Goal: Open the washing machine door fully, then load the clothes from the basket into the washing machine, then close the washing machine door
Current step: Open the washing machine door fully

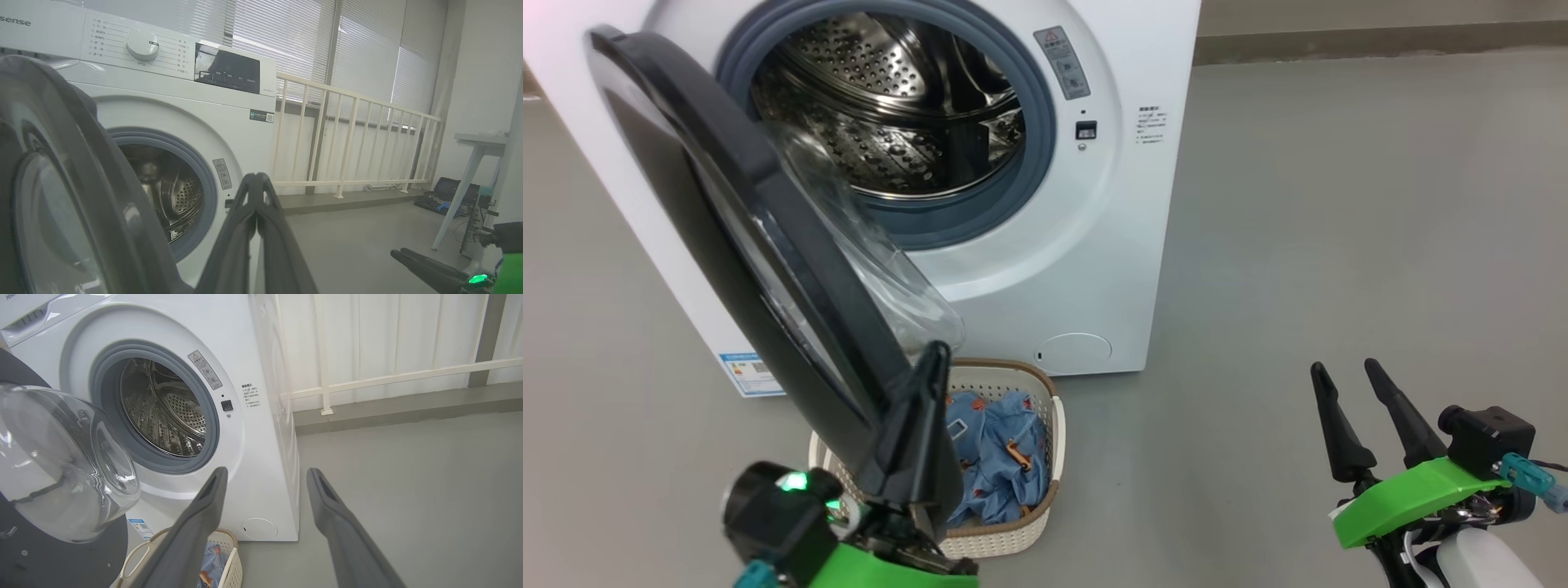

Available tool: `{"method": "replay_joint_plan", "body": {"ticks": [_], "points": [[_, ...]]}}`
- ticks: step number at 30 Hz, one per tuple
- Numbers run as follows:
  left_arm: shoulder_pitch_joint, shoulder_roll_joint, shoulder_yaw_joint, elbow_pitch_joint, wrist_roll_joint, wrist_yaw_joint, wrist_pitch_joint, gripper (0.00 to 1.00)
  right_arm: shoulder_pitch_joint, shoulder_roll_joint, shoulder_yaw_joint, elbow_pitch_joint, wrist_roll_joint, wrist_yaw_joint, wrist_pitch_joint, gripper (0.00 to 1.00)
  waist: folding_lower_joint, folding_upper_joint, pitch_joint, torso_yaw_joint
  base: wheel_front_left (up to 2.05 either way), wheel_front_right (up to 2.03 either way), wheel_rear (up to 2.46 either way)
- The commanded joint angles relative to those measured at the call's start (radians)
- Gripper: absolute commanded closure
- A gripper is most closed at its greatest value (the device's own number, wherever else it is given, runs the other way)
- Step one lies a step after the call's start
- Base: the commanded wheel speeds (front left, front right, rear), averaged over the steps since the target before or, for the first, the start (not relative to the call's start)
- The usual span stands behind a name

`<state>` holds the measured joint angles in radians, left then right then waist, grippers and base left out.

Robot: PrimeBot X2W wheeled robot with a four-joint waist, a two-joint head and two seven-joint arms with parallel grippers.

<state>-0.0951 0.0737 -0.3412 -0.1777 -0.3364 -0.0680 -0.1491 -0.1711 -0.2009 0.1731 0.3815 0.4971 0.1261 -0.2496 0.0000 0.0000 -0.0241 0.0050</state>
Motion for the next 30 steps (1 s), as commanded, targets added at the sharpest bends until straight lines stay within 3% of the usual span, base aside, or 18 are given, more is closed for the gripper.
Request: {"method": "replay_joint_plan", "body": {"ticks": [1, 15, 30], "points": [[-0.012, -0.002, 0.011, 0.008, -0.015, -0.003, 0.007, 1.00, -0.018, -0.010, 0.025, -0.026, 0.006, 0.005, -0.012, 0.00, 0.0000, 0.0000, 0.004, -0.013, 0.00, 0.00, 0.00], [-0.042, -0.016, -0.027, 0.265, -0.092, -0.006, -0.021, 1.00, -0.026, -0.007, 0.038, -0.016, 0.013, 0.005, -0.012, 0.00, 0.0000, 0.0000, 0.024, -0.082, 0.00, 0.00, 0.00], [-0.099, -0.015, 0.019, 0.401, -0.133, 0.018, -0.078, 1.00, -0.028, -0.009, 0.041, -0.009, 0.014, 0.005, -0.012, 0.00, 0.0000, 0.0000, 0.030, -0.091, 0.00, 0.00, 0.00]]}}
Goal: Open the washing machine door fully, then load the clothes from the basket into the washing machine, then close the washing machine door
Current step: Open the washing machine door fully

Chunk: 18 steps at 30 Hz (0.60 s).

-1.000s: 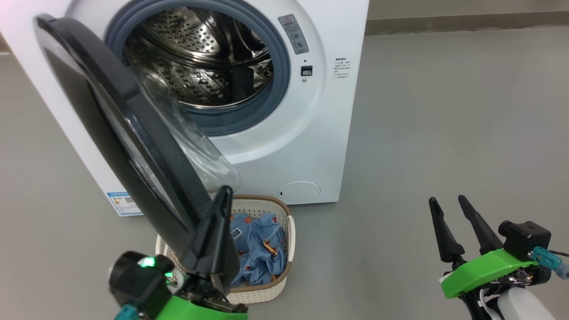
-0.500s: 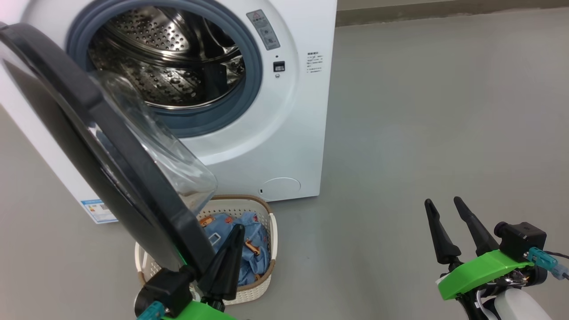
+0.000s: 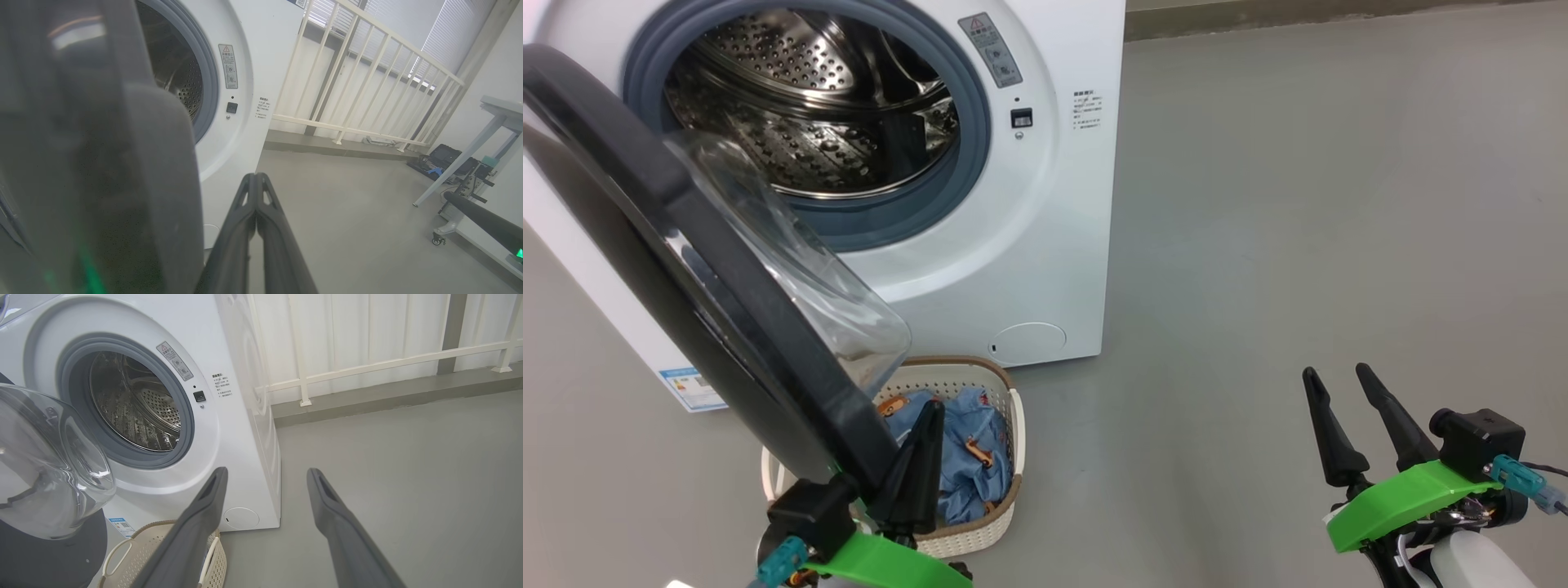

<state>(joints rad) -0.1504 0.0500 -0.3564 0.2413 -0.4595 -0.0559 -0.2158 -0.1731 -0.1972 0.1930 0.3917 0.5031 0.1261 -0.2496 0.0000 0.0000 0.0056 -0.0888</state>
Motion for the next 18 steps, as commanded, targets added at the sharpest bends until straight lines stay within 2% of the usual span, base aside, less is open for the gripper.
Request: {"method": "replay_joint_plan", "body": {"ticks": [1, 9, 18], "points": [[-0.042, 0.011, 0.036, -0.014, -0.011, 0.007, -0.013, 1.00, -0.025, -0.013, 0.020, -0.019, 0.008, 0.005, -0.012, 0.00, 0.0000, 0.0000, 0.000, 0.006, 0.00, 0.00, 0.00], [-0.027, 0.023, 0.062, 0.003, -0.029, 0.027, -0.015, 1.00, -0.022, -0.009, 0.022, -0.013, 0.012, 0.005, -0.012, 0.00, 0.0000, 0.0000, -0.004, 0.058, 0.00, 0.00, 0.00], [-0.010, 0.043, 0.075, -0.018, -0.039, 0.053, 0.011, 1.00, -0.017, -0.001, 0.024, -0.012, 0.020, 0.005, -0.012, 0.00, 0.0000, 0.0000, -0.015, 0.148, 0.00, 0.00, 0.00]]}}
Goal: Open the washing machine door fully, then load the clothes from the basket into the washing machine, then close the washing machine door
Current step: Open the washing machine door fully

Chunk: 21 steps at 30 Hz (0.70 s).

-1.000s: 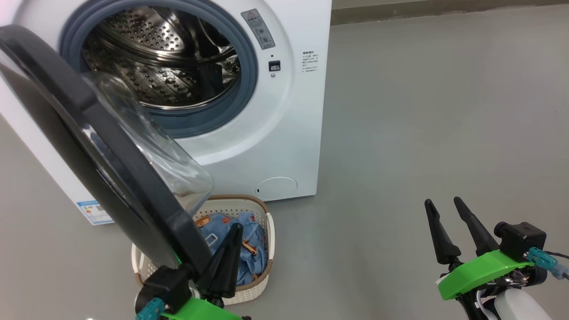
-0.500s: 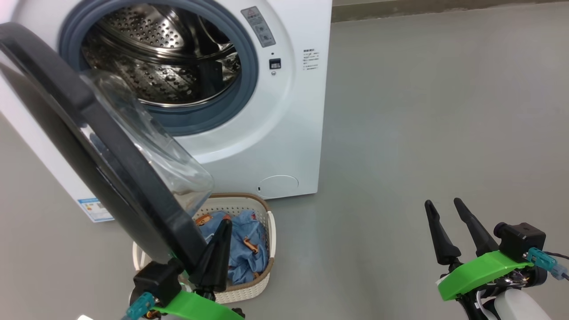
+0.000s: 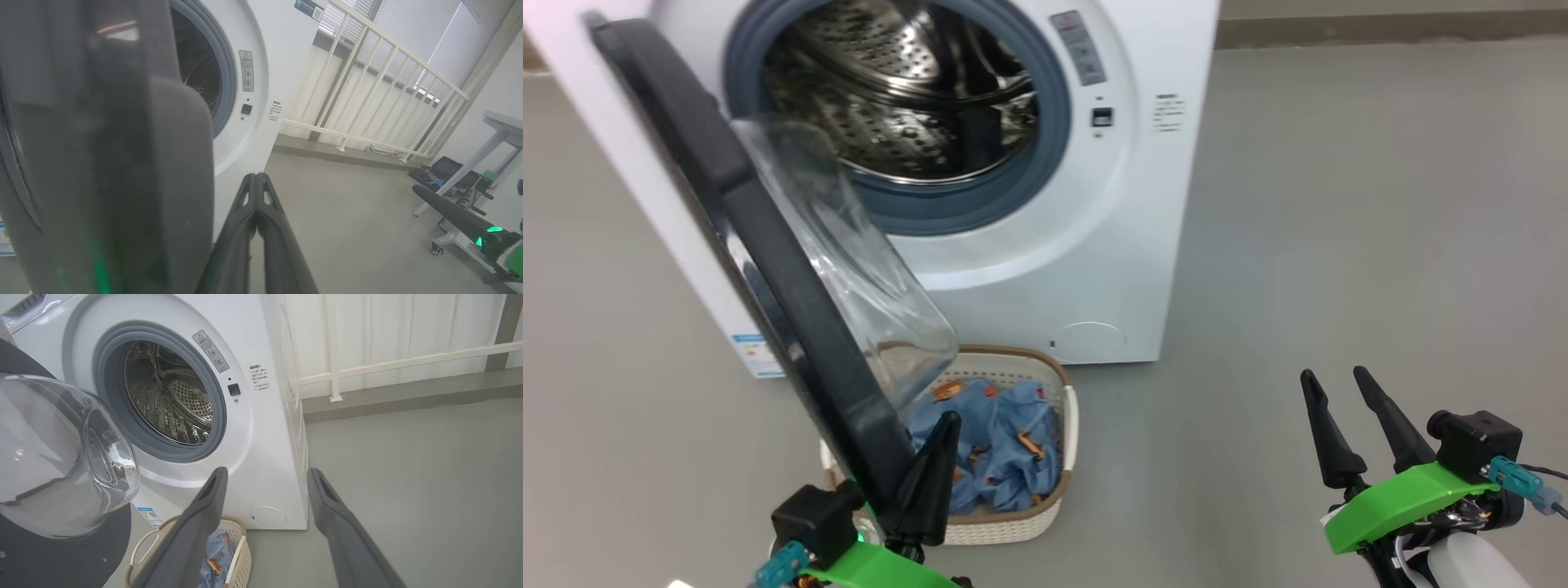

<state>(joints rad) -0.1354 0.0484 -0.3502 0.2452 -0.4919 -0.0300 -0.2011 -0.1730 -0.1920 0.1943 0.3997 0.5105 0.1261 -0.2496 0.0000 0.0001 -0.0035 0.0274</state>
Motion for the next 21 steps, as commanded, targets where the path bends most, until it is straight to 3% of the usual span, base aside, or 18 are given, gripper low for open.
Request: {"method": "replay_joint_plan", "body": {"ticks": [1, 21], "points": [[-0.021, 0.047, 0.068, -0.029, -0.006, 0.029, 0.001, 1.00, -0.015, -0.005, 0.023, -0.020, 0.013, 0.005, -0.012, 0.00, 0.0000, -0.0001, -0.006, 0.044, 0.00, 0.00, 0.00], [0.031, 0.111, 0.086, -0.132, -0.001, 0.096, 0.088, 1.00, -0.002, 0.006, 0.008, -0.024, 0.015, 0.005, -0.012, 0.00, 0.0000, -0.0001, -0.009, 0.248, 0.00, 0.00, 0.00]]}}
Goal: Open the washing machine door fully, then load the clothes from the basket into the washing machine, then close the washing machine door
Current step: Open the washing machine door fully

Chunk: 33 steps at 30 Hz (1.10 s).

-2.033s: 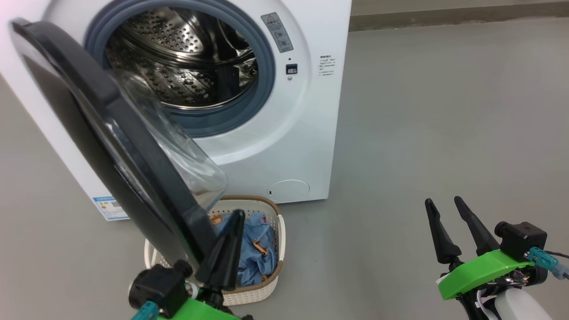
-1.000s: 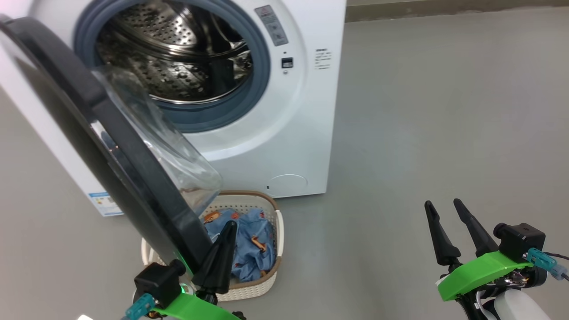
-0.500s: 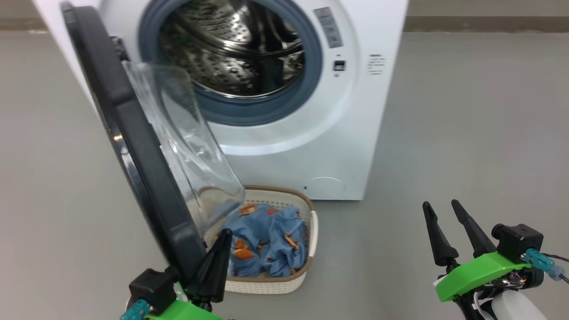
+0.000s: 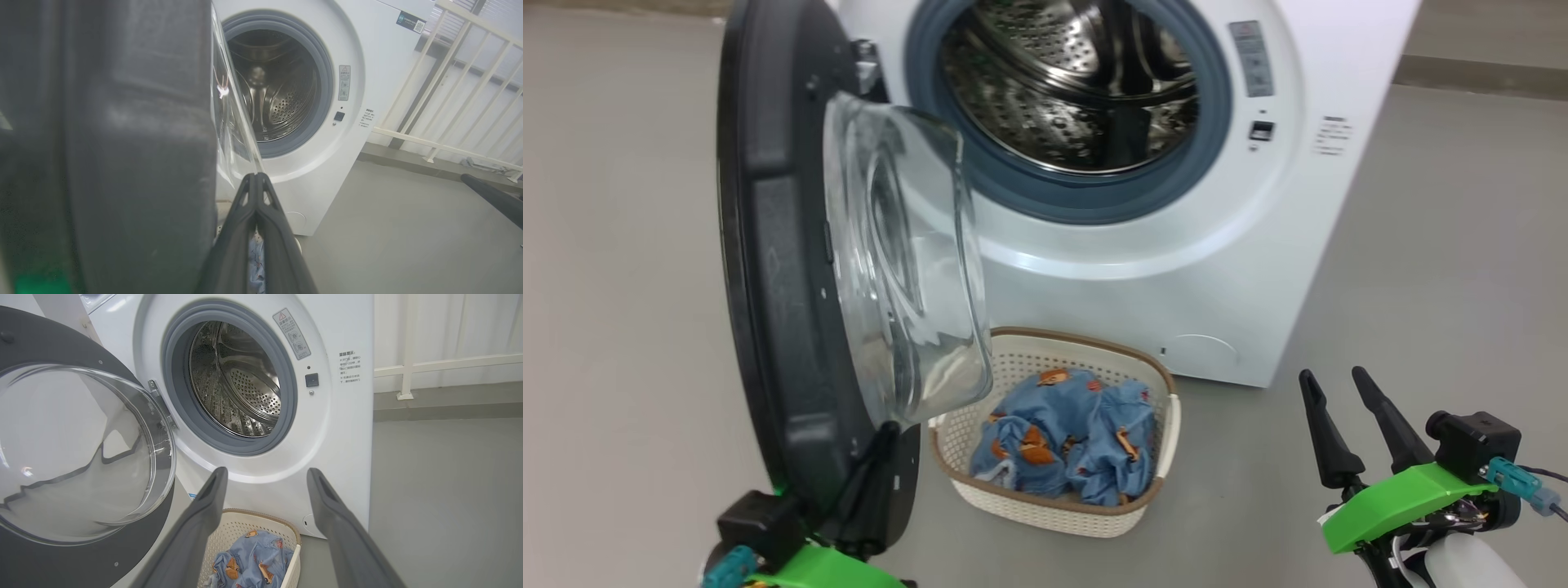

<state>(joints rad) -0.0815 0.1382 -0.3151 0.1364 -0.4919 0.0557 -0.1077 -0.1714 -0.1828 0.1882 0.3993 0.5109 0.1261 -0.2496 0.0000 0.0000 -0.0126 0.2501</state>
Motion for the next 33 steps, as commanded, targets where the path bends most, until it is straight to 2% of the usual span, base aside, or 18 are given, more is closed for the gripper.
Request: {"method": "replay_joint_plan", "body": {"ticks": [1, 10, 19, 33], "points": [[-0.022, 0.028, 0.055, -0.027, -0.001, 0.016, 0.002, 1.00, -0.003, -0.001, 0.014, -0.024, 0.014, 0.005, -0.012, 0.00, 0.0000, 0.0000, 0.000, 0.034, 0.00, 0.00, 0.00], [-0.052, 0.089, 0.109, -0.034, -0.012, 0.054, 0.067, 1.00, -0.005, 0.016, 0.006, -0.025, 0.011, 0.005, -0.012, 0.00, 0.0000, 0.0000, 0.009, 0.102, 0.00, 0.00, 0.00], [-0.162, 0.157, 0.162, 0.073, -0.028, 0.052, 0.108, 1.00, -0.018, 0.027, -0.008, -0.028, 0.003, 0.005, -0.012, 0.00, 0.0000, 0.0000, 0.033, 0.148, 0.00, 0.00, 0.00], [-0.394, 0.246, 0.200, 0.348, -0.052, 0.001, 0.133, 1.00, -0.061, 0.039, -0.031, -0.029, -0.017, 0.005, -0.012, 0.00, 0.0000, 0.0000, 0.105, 0.209, 0.00, 0.00, 0.00]]}}
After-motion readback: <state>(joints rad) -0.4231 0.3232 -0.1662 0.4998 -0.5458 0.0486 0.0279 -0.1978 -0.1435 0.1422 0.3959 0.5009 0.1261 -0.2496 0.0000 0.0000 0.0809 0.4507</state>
